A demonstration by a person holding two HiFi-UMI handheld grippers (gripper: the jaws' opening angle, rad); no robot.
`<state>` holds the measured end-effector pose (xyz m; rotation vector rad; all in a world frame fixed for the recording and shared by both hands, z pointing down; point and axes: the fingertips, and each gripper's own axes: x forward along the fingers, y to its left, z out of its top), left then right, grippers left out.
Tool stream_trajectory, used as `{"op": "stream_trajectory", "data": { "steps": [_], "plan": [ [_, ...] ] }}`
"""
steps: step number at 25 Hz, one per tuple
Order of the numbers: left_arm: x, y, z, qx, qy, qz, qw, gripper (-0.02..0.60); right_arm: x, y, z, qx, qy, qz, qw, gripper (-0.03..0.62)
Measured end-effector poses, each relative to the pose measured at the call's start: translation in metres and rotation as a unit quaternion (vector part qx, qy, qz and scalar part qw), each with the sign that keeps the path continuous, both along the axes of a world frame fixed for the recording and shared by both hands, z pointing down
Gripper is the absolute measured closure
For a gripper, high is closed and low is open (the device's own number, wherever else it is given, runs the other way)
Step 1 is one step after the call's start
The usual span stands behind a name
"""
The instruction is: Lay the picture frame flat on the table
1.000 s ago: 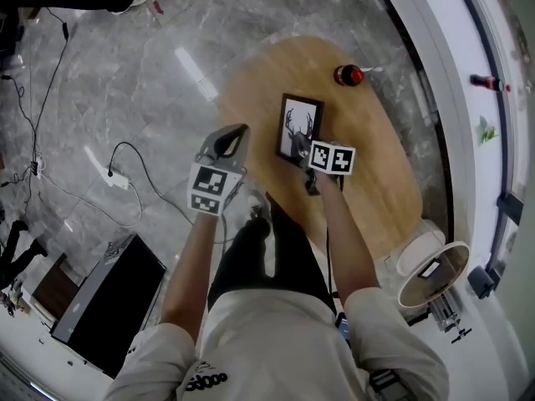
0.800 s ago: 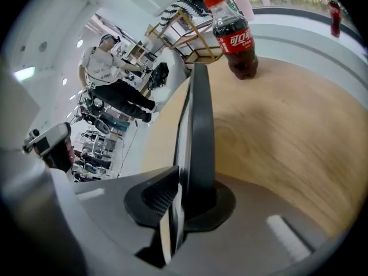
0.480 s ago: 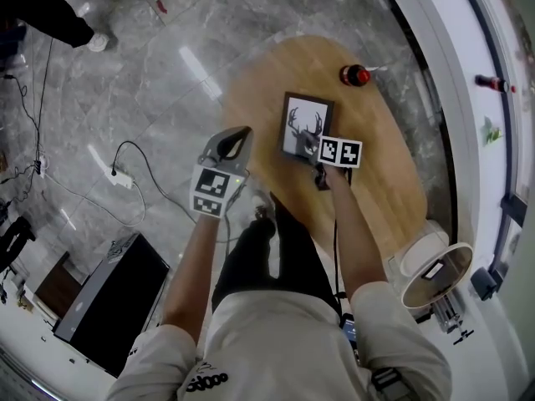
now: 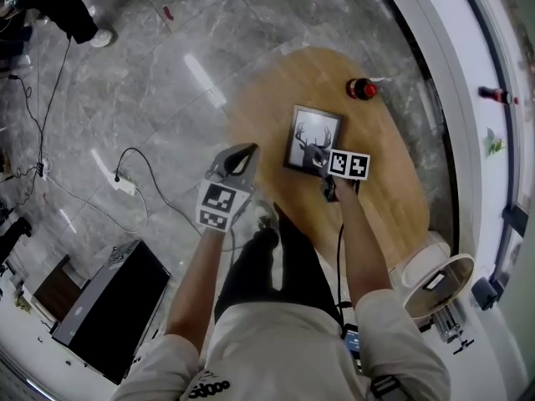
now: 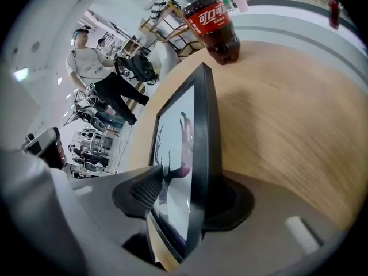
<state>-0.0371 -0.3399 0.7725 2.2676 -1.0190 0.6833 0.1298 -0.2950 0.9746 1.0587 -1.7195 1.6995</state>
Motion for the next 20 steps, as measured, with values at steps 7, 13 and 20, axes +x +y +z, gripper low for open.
{"op": "stream_trajectory", "data": {
  "steps": [7,13,20],
  "plan": [
    [-0.002,0.0,-0.006,0.006,0.0,0.007,1.0,0.571,0.008,0.007,-0.002,-0.007,0.001,-0.01,1.0,0.35],
    [-0.005,0.006,-0.011,0.009,-0.004,0.008,0.9999,0.571,0.028,0.023,0.001,-0.023,0.014,0.004,1.0,0.35],
    [-0.012,0.023,-0.03,0.022,-0.012,0.009,0.9996,0.571,0.051,0.029,-0.017,0.02,0.093,-0.007,0.995,0.372]
  ]
}}
